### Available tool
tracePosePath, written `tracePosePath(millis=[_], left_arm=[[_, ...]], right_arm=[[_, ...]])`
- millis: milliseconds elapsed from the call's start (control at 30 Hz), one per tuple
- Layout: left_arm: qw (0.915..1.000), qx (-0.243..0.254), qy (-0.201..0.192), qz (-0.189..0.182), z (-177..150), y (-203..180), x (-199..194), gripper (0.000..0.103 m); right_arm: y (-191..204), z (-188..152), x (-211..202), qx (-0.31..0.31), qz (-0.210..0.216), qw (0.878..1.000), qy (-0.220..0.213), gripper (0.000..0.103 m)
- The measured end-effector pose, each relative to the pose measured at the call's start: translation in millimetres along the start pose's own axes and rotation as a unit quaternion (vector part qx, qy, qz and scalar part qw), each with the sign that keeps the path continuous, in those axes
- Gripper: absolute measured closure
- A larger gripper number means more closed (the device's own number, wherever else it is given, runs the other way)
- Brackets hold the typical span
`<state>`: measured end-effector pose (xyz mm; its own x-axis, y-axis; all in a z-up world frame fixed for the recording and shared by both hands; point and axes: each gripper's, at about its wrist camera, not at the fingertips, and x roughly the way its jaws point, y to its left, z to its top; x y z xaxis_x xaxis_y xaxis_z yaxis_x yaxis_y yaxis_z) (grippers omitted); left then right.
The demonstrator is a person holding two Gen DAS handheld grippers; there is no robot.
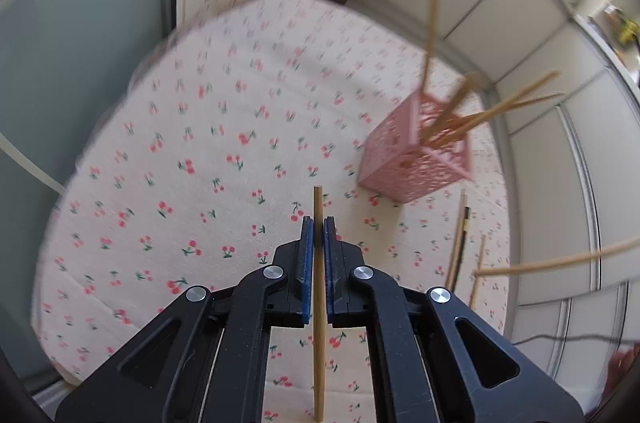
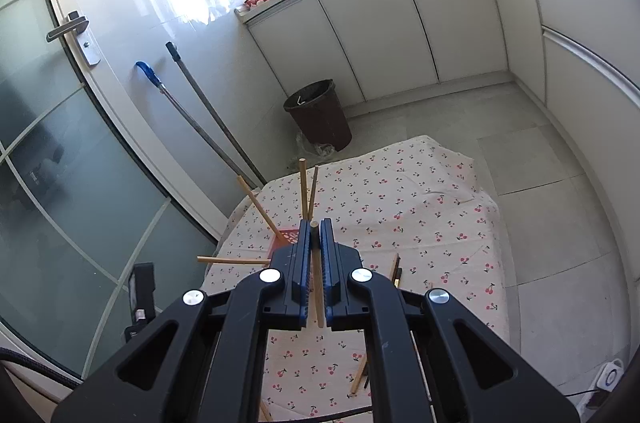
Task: Organize utensils
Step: 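Carry the wooden chopstick with the left gripper over the pink holder, then open the left gripper to drop the chopstick into the pink holder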
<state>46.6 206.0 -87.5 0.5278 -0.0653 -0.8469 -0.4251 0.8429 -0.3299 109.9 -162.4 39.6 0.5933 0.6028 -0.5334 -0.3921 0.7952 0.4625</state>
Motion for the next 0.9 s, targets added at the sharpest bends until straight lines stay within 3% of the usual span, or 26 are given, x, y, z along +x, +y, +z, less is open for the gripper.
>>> tracePosePath(millis=[100,267,433,700,900], left_arm=[[0.9986,0.035,-0.036,-0.016,-15,-12,-36,0.099],[0.993,0.093,-0.064,-0.035,-40,-30,-77,0.099],[0.9848,0.127,-0.092,-0.075,-42,-54,-116,0.099],[0.9695,0.144,-0.16,-0.117,12,-105,-150,0.099],[0.9616,0.137,-0.21,-0.111,66,-135,-153,0.099]], right_arm=[[8,3,-5,-0.003,0.012,1.0,-0.006,0.098],[21,10,-13,-0.008,0.02,1.0,-0.019,0.098],[31,19,-15,-0.009,0.021,0.999,-0.026,0.098],[32,51,-13,0.007,0.022,0.998,-0.055,0.098],[21,75,-7,0.026,0.025,0.996,-0.077,0.098]])
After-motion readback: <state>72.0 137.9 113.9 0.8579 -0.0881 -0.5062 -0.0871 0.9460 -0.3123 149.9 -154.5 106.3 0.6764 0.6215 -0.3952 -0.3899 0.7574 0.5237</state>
